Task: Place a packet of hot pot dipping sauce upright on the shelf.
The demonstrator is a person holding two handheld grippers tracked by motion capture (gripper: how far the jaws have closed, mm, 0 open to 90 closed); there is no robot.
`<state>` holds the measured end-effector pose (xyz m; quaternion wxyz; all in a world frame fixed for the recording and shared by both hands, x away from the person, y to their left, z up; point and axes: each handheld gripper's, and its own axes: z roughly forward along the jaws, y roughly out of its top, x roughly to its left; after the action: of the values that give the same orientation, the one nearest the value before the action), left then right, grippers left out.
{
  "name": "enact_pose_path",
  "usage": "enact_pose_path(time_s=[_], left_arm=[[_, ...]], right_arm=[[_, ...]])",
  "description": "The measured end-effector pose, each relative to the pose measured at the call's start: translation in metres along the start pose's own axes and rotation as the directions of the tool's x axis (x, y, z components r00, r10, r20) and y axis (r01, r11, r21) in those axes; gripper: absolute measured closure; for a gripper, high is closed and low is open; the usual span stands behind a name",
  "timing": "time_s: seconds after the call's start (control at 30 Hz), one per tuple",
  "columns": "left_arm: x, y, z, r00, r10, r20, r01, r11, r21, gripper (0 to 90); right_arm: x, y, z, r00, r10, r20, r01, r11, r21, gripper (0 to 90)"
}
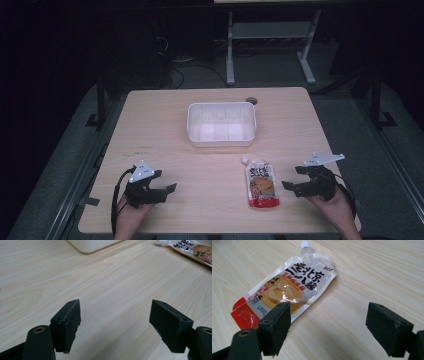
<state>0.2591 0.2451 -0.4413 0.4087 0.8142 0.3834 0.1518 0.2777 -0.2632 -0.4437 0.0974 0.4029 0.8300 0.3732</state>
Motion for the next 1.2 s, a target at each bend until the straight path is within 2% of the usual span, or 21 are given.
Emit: enact_pose_path(time_s=[0.1,0.2,0.27,0.4,0.43,0.47,0.5,0.53,0.6,0.67,0.73,0.77,0.8,0.83,0.9,0.97,1.0,1.03,1.07,1.13,1.2], left_arm=[[-0.006,0.003,0.001,0.9997,0.019,0.013,-0.019,0.9998,0.005,27.4],[-0.013,0.004,0.005,0.9995,0.033,0.005,-0.033,0.9993,0.019,30.6],[-0.025,0.008,0.013,0.9977,0.064,0.024,-0.065,0.997,0.042,31.6],[-0.036,0.014,0.021,0.9947,0.084,0.06,-0.087,0.9949,0.051,33.7],[-0.044,0.019,0.027,0.9901,0.111,0.086,-0.117,0.9912,0.063,34.3],[-0.044,0.019,0.027,0.9901,0.111,0.086,-0.117,0.9912,0.063,34.9],[-0.052,0.024,0.035,0.9813,0.15,0.121,-0.16,0.9842,0.076,36.1],[-0.052,0.024,0.035,0.9813,0.15,0.121,-0.16,0.9842,0.076,36.9],[-0.06,0.031,0.043,0.9705,0.186,0.153,-0.201,0.9754,0.09,38.1],[-0.069,0.043,0.053,0.9591,0.203,0.197,-0.223,0.9716,0.08,41.6],[-0.072,0.047,0.057,0.9563,0.205,0.208,-0.225,0.9714,0.075,42.8],[-0.077,0.054,0.064,0.9507,0.187,0.248,-0.208,0.9761,0.063,43.9],[-0.077,0.054,0.064,0.9507,0.187,0.248,-0.208,0.9761,0.063,44.3],[-0.082,0.061,0.071,0.9451,0.171,0.278,-0.193,0.9799,0.051,45.2],[-0.085,0.063,0.073,0.9442,0.175,0.279,-0.196,0.9793,0.05,45.5],[-0.09,0.068,0.078,0.9414,0.186,0.281,-0.208,0.9768,0.05,48.4],[-0.092,0.07,0.081,0.9403,0.195,0.279,-0.219,0.9739,0.059,48.4],[-0.097,0.073,0.085,0.9418,0.221,0.254,-0.248,0.9652,0.082,49.6],[-0.1,0.074,0.088,0.9435,0.225,0.244,-0.254,0.9626,0.095,49.9],[-0.103,0.075,0.091,0.9438,0.224,0.243,-0.255,0.9615,0.103,49.9],[-0.111,0.078,0.098,0.9441,0.223,0.243,-0.255,0.961,0.108,52.1]], right_arm=[[0.0,0.001,0.002,0.9998,0.011,-0.016,-0.011,1.0,0.0,18.6],[0.0,0.002,0.003,0.9997,0.016,-0.017,-0.016,1.0,0.007,18.4],[0.002,0.002,0.004,0.9995,0.026,-0.021,-0.026,1.0,0.016,18.5],[0.004,0.003,0.005,0.9998,0.014,-0.016,-0.013,1.0,0.018,19.1],[0.004,0.008,0.005,0.9998,0.016,-0.013,-0.016,1.0,0.018,19.4],[0.004,0.008,0.005,0.9998,0.016,-0.013,-0.016,1.0,0.018,19.4],[0.007,0.015,0.003,1.0,0.006,0.002,-0.007,1.0,0.007,21.3],[0.008,0.017,0.004,1.0,0.005,0.009,-0.005,1.0,0.007,21.6],[0.009,0.021,0.004,0.9999,0.007,0.008,-0.007,1.0,0.013,22.4],[0.01,0.031,0.007,1.0,-0.007,0.002,0.007,1.0,0.027,24.6],[0.008,0.038,0.009,0.9999,0.003,-0.014,-0.003,1.0,0.03,24.8],[0.007,0.041,0.009,0.9999,0.004,-0.015,-0.004,1.0,0.027,26.5],[0.006,0.044,0.008,0.9998,0.001,-0.018,-0.001,1.0,0.017,28.6],[0.005,0.049,0.008,0.9997,0.013,-0.019,-0.013,1.0,0.011,28.7],[0.004,0.052,0.008,0.9996,0.02,-0.02,-0.02,1.0,0.012,28.7],[0.001,0.061,0.008,0.9987,0.031,-0.04,-0.031,0.999,-0.014,30.1],[0.001,0.061,0.008,0.9987,0.031,-0.04,-0.031,0.999,-0.014,30.1],[0.0,0.069,0.011,0.9989,0.025,-0.041,-0.025,1.0,-0.005,30.4],[-0.001,0.071,0.012,0.999,0.019,-0.04,-0.02,1.0,-0.006,30.9],[-0.001,0.074,0.014,0.9988,0.014,-0.048,-0.014,1.0,-0.012,32.0],[-0.008,0.081,0.026,0.9983,0.028,-0.052,-0.027,1.0,0.015,32.9]])
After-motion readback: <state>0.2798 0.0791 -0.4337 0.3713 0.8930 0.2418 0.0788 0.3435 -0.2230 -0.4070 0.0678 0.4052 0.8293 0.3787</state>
